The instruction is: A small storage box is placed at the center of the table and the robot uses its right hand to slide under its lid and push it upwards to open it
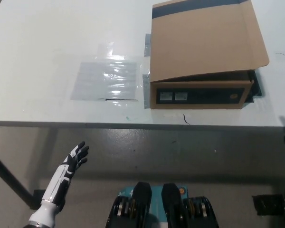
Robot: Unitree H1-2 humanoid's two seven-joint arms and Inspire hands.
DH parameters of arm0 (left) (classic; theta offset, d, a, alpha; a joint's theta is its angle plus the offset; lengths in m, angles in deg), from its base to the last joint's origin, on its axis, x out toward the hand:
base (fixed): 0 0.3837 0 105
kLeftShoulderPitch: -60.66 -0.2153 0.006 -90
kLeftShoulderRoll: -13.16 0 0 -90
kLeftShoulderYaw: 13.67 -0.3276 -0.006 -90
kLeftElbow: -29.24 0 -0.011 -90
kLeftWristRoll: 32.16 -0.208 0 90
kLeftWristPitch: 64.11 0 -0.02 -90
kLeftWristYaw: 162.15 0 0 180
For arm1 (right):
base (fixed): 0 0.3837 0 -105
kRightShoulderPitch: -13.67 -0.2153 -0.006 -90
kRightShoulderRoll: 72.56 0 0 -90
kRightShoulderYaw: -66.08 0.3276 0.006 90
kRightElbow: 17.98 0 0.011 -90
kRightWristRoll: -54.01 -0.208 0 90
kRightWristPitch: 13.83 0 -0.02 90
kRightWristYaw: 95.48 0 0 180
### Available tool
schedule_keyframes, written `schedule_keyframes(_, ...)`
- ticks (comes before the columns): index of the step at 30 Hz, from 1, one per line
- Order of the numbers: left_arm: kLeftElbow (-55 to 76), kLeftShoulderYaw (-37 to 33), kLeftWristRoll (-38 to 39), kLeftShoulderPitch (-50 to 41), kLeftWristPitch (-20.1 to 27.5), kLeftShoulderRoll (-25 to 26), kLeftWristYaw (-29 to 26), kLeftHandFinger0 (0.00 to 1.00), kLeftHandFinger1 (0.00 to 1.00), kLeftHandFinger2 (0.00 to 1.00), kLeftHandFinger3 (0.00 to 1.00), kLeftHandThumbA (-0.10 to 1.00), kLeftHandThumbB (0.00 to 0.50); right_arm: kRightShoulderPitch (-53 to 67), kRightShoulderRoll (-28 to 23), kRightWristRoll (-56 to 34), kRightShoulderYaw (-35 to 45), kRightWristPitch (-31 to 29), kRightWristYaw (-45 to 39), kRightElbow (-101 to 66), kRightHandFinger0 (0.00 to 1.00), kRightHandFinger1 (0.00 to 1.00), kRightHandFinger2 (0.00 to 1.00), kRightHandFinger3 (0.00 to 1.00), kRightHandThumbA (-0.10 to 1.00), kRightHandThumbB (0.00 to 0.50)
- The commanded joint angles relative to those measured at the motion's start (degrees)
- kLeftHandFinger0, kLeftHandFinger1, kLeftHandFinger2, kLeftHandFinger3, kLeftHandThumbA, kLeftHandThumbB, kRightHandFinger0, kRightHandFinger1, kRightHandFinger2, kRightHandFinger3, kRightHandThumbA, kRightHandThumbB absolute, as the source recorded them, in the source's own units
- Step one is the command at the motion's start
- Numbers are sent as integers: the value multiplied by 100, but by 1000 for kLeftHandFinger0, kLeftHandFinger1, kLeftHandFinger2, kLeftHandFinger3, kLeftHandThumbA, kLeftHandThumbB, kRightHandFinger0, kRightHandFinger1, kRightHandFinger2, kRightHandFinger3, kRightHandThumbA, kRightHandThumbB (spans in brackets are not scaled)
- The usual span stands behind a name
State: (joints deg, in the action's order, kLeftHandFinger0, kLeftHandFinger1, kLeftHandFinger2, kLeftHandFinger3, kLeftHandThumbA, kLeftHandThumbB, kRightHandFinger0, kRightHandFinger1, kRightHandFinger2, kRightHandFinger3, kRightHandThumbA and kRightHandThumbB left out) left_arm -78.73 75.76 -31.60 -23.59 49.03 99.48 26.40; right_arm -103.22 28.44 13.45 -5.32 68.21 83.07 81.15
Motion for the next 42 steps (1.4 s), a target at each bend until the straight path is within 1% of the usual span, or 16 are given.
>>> schedule_keyframes(1, 151, -36, -32, 120, 150, 72, 63, 1000, 1000, 1000, 1000, 1000, 500, -354, 100, -410, 107, 223, -106, 55, 1000, 1000, 1000, 1000, 1000, 284)
schedule_keyframes(5, 187, -29, -13, 112, 100, 68, 73, 1000, 1000, 1000, 1000, 1000, 500, -406, 167, -472, 108, 336, -114, 132, 1000, 1000, 1000, 1000, 1000, 264)
schedule_keyframes(10, 121, -17, -66, 143, 174, 68, 35, 1000, 1000, 1000, 1000, 1000, 500, -474, 259, -575, 79, 409, -257, 301, 1000, 1000, 1000, 1000, 1000, 266)
schedule_keyframes(14, 181, -18, -29, 121, 127, 57, 58, 1000, 1000, 1000, 1000, 1000, 500, -463, 377, -641, 83, 453, -254, 310, 1000, 1000, 1000, 1000, 1000, 267)
schedule_keyframes(15, 195, -17, -30, 106, 124, 56, 56, 1000, 1000, 1000, 1000, 1000, 500, -455, 404, -650, 81, 465, -265, 319, 1000, 1000, 1000, 1000, 1000, 257)
schedule_keyframes(19, 166, -12, -13, 133, 170, 57, 61, 1000, 1000, 1000, 1000, 1000, 500, -433, 420, -649, 111, 476, -291, 373, 1000, 1000, 1000, 1000, 1000, 244)
schedule_keyframes(20, 152, -18, -39, 132, 191, 63, 57, 1000, 1000, 1000, 1000, 1000, 500, -427, 426, -658, 126, 498, -269, 375, 1000, 1000, 1000, 1000, 1000, 253)
schedule_keyframes(25, 151, -8, -6, 127, 177, 65, 66, 1000, 1000, 1000, 1000, 1000, 500, -461, 477, -746, 193, 558, -243, 442, 1000, 1000, 1000, 1000, 1000, 245)
schedule_keyframes(26, 151, -14, -29, 112, 170, 72, 63, 1000, 1000, 1000, 1000, 1000, 500, -447, 494, -762, 200, 561, -260, 444, 1000, 1000, 1000, 1000, 1000, 254)
schedule_keyframes(29, 150, -6, -25, 111, 203, 69, 55, 1000, 1000, 1000, 1000, 1000, 500, -443, 518, -738, 194, 536, -280, 474, 1000, 1000, 1000, 1000, 1000, 251)
schedule_keyframes(30, 150, -4, -28, 111, 203, 72, 53, 1000, 1000, 1000, 1000, 1000, 500, -447, 530, -743, 205, 545, -262, 480, 1000, 1000, 1000, 1000, 1000, 236)
schedule_keyframes(33, 160, -8, 9, 112, 181, 74, 81, 1000, 1000, 1000, 1000, 1000, 500, -450, 585, -714, 217, 555, -197, 490, 1000, 1000, 1000, 1000, 1000, 252)
schedule_keyframes(36, 140, -4, -2, 142, 207, 84, 77, 1000, 1000, 1000, 1000, 1000, 500, -475, 626, -722, 224, 560, -230, 485, 1000, 1000, 1000, 1000, 1000, 247)
schedule_keyframes(39, 134, -17, -54, 146, 222, 96, 67, 1000, 1000, 1000, 1000, 1000, 500, -496, 648, -692, 217, 537, -258, 484, 1000, 1000, 1000, 1000, 1000, 261)
schedule_keyframes(41, 116, -17, -38, 142, 214, 96, 77, 1000, 1000, 1000, 1000, 1000, 500, -499, 718, -713, 211, 560, -207, 389, 1000, 1000, 1000, 1000, 1000, 262)
schedule_keyframes(42, 120, -12, -32, 139, 188, 95, 73, 1000, 1000, 1000, 1000, 1000, 500, -503, 746, -684, 188, 567, -183, 349, 1000, 1000, 1000, 1000, 1000, 252)
